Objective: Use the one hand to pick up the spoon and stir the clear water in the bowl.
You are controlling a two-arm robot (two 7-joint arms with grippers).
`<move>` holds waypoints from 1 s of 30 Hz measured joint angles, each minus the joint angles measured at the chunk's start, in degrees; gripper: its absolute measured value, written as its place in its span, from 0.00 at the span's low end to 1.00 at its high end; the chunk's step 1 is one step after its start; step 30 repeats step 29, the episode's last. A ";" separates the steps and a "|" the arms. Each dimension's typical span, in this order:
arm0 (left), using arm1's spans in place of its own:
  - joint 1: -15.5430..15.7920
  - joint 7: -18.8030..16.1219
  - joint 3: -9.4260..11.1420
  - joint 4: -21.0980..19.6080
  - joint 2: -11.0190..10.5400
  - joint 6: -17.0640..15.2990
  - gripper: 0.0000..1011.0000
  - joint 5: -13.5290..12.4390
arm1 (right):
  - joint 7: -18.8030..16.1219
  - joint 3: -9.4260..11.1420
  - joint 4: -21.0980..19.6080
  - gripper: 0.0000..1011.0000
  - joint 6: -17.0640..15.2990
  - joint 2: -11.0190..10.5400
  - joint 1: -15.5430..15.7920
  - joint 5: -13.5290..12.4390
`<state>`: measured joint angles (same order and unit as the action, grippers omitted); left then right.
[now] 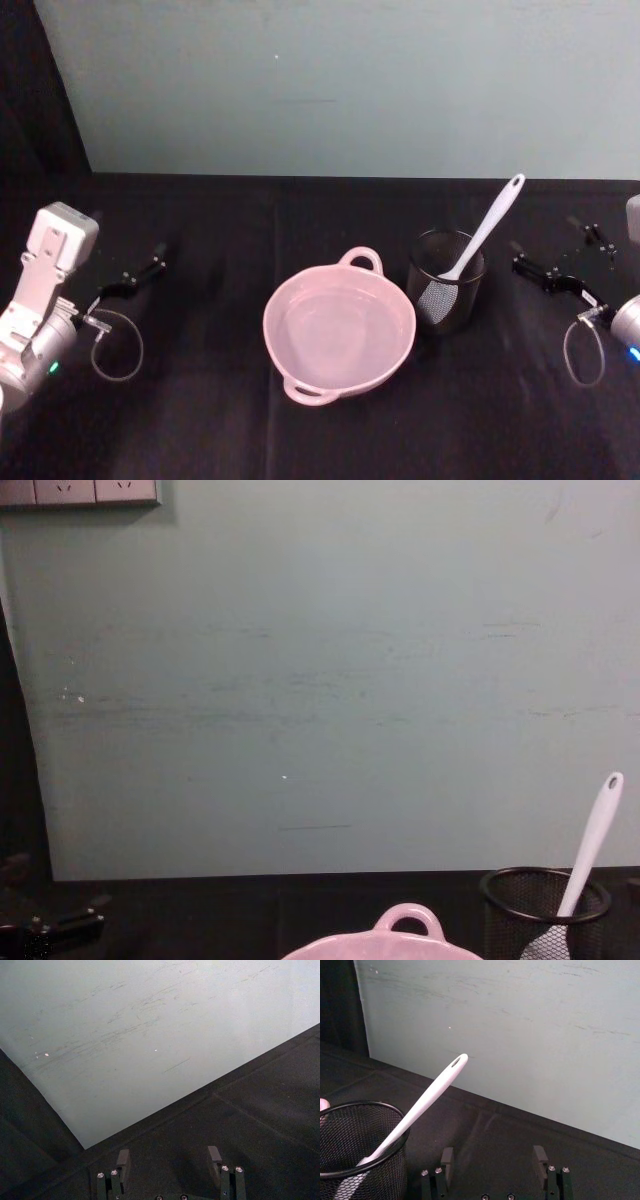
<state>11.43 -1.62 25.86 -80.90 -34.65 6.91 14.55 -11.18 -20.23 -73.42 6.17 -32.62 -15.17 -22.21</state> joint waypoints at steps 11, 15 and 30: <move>0.00 0.00 0.00 0.00 0.00 0.00 0.99 0.00 | 0.00 0.00 0.00 0.99 0.00 0.00 0.00 0.00; 0.00 0.00 0.00 0.00 0.00 0.00 0.99 0.00 | 0.00 0.00 0.00 0.99 0.00 0.00 0.00 0.00; 0.00 0.00 0.00 0.00 0.00 0.00 0.99 0.00 | 0.00 0.00 0.00 0.99 0.00 0.00 0.00 0.00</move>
